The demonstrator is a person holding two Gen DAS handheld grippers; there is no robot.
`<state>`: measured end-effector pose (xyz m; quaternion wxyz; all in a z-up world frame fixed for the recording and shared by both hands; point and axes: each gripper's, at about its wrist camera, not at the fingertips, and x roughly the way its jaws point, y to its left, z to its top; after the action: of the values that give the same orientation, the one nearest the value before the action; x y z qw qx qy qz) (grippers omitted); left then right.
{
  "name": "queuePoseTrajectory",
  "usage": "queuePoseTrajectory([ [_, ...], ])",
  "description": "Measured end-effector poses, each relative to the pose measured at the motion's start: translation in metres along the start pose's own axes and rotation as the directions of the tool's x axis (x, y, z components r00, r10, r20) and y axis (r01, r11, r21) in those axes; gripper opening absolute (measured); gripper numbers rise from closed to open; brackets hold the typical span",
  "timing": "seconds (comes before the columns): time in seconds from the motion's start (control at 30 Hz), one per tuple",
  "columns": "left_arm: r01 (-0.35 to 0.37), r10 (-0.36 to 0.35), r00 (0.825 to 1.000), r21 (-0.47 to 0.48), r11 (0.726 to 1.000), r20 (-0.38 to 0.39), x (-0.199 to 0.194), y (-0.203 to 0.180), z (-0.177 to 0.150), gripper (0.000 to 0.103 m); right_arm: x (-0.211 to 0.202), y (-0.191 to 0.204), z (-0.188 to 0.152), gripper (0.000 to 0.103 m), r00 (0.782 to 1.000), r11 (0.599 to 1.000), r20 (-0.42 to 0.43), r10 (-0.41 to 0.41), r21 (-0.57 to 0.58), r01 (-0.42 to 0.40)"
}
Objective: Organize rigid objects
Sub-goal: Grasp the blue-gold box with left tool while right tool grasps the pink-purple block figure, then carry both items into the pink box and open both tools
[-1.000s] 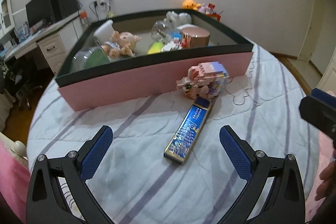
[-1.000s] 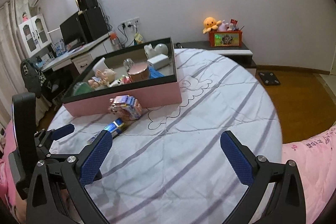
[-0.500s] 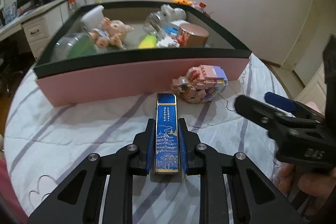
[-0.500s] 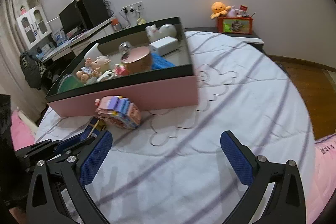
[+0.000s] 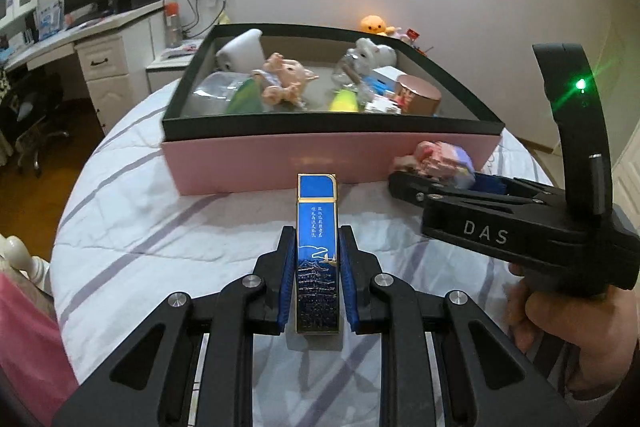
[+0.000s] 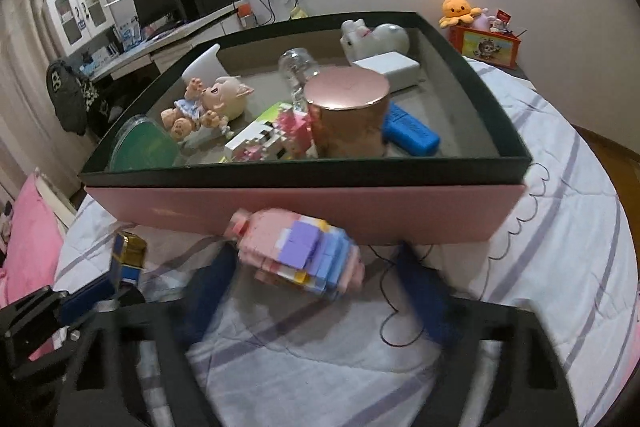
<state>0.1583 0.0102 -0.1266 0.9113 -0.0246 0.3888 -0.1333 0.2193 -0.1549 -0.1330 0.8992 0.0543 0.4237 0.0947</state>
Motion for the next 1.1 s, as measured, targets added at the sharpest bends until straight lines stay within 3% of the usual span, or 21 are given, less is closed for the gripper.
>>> queuePoseTrajectory([
  [0.07, 0.004, -0.004, 1.000, -0.012, 1.000, -0.001, -0.002, 0.005, 0.000, 0.021, -0.005, -0.002, -0.002, 0.055, 0.999, 0.999, 0.006, 0.032, 0.003, -0.032],
  [0.47, 0.024, -0.024, 1.000, -0.036, 0.999, -0.002, -0.024, 0.016, 0.021, 0.021, -0.057, -0.017, 0.000, 0.055, 0.998, 0.997, 0.026, 0.065, 0.032, -0.066],
  [0.7, 0.022, -0.022, 1.000, -0.034, 0.999, 0.001, -0.032, 0.025, 0.055, 0.021, -0.084, -0.019, 0.046, 0.055, 0.993, 0.997, 0.095, 0.069, 0.028, -0.072],
  [0.83, 0.026, -0.025, 0.999, -0.021, 0.999, 0.020, -0.030, 0.027, 0.080, 0.021, -0.079, -0.015, 0.077, 0.055, 0.990, 0.997, 0.120, 0.073, 0.015, -0.075],
  [1.1, 0.047, -0.046, 0.997, -0.017, 0.999, 0.056, -0.027, 0.031, 0.117, 0.021, -0.062, -0.008, 0.107, 0.055, 0.988, 0.996, 0.126, 0.091, -0.017, -0.090],
])
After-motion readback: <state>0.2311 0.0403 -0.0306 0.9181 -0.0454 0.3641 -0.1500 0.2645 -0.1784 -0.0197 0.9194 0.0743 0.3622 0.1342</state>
